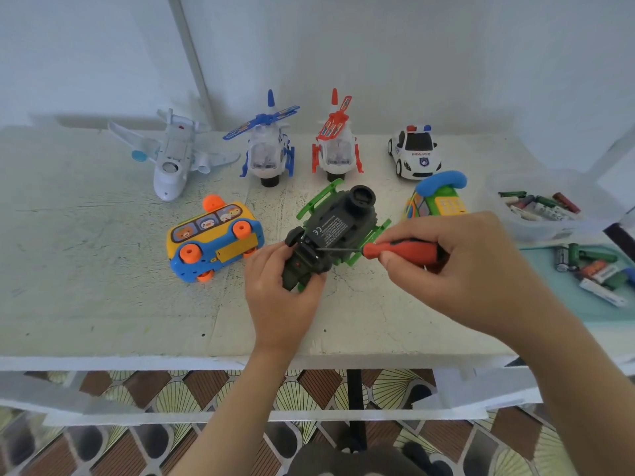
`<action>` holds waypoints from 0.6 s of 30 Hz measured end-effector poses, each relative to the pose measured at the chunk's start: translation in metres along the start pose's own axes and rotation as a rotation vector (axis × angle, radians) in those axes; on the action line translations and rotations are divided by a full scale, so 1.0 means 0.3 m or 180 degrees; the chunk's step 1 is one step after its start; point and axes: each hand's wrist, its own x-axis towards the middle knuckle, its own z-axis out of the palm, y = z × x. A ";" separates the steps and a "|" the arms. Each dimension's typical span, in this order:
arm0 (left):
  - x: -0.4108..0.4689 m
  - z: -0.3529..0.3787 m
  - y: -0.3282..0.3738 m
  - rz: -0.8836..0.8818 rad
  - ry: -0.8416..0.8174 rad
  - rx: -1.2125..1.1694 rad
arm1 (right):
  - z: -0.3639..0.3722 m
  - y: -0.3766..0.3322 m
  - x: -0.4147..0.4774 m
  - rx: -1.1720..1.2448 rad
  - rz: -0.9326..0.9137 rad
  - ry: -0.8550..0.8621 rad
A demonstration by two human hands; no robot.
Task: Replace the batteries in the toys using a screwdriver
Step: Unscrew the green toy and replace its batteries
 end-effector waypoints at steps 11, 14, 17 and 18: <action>0.007 0.002 0.001 -0.0176 0.0160 0.0071 | 0.134 0.025 -0.090 -0.0918 -0.0708 0.0277; 0.007 0.002 0.002 -0.0141 0.0152 0.0067 | 0.165 0.032 -0.112 -0.0930 -0.0764 0.0439; 0.004 0.000 0.000 -0.0145 0.0108 0.0029 | 0.152 0.022 -0.102 -0.0399 -0.0473 0.0528; 0.004 -0.002 -0.003 -0.0134 0.0080 0.0004 | 0.140 0.022 -0.095 -0.0077 -0.0316 0.0559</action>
